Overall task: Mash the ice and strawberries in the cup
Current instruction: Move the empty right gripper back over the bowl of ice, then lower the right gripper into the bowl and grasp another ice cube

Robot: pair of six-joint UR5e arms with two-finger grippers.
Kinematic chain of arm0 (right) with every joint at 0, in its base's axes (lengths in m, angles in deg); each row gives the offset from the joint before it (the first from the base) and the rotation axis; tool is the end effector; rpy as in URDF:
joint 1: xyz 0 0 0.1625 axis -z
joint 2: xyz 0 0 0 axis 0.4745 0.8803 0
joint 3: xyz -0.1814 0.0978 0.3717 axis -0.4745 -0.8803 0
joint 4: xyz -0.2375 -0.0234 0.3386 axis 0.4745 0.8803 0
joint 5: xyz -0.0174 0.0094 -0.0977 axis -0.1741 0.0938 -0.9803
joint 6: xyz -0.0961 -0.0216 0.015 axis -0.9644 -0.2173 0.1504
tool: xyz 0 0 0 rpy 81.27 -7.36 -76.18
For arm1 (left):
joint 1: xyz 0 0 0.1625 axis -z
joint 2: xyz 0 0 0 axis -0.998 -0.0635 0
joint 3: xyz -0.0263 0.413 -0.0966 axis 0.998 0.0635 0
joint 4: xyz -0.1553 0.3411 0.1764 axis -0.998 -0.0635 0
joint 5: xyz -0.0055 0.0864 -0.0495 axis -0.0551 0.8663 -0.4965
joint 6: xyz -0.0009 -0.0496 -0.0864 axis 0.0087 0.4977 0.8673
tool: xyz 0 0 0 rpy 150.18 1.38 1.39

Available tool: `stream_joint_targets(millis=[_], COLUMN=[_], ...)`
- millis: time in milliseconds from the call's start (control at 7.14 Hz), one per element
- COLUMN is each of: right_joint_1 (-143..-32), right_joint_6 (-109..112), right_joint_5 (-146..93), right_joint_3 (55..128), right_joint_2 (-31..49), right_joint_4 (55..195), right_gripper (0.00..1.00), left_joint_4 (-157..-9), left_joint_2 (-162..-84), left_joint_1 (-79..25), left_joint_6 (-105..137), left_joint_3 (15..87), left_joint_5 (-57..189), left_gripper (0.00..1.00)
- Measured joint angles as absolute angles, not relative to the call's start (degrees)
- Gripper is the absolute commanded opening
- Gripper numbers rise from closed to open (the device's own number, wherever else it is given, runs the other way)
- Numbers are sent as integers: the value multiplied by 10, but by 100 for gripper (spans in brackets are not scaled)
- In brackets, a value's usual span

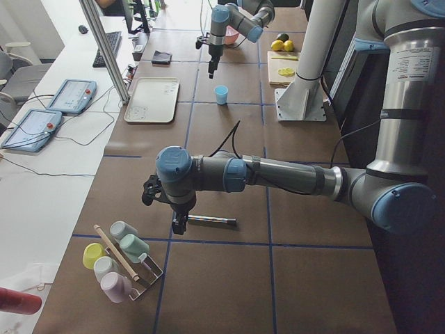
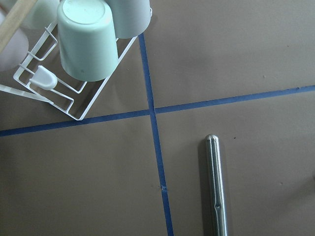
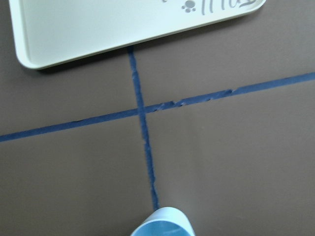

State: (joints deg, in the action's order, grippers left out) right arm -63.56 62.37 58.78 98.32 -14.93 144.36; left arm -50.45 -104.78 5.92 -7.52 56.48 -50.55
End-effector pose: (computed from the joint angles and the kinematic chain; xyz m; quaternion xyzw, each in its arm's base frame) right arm -0.4844 -0.4669 0.1435 0.0284 -0.4225 0.1135 0.8988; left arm -0.0790 -0.4997 0.5957 0.0548 0.4052 0.0587 0.9107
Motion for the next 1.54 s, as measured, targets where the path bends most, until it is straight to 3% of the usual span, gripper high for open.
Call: stream_joint_targets(millis=[280,841,1121,1541], right_joint_1=[-698,-882,-968,-1001], right_joint_6=[544,281,114,44], right_joint_5=[623,747,784,799], right_joint_3=[1068,1149,1145,1089], right_joint_2=[-51,159,262,303], right_joint_4=[1444,1438,1438,1402], right_gripper=[99,99,99,99], left_joint_4=[-505,-505,-505,-506], left_joint_2=[-1051,-1051,-1052,-1050], left_joint_1=[59,59,58,58], left_joint_6=[-75,-75,-75,-62], left_joint_3=[564,567,567,568], left_joint_5=[-506,-506,-506,-506], left_gripper=[100,100,100,100])
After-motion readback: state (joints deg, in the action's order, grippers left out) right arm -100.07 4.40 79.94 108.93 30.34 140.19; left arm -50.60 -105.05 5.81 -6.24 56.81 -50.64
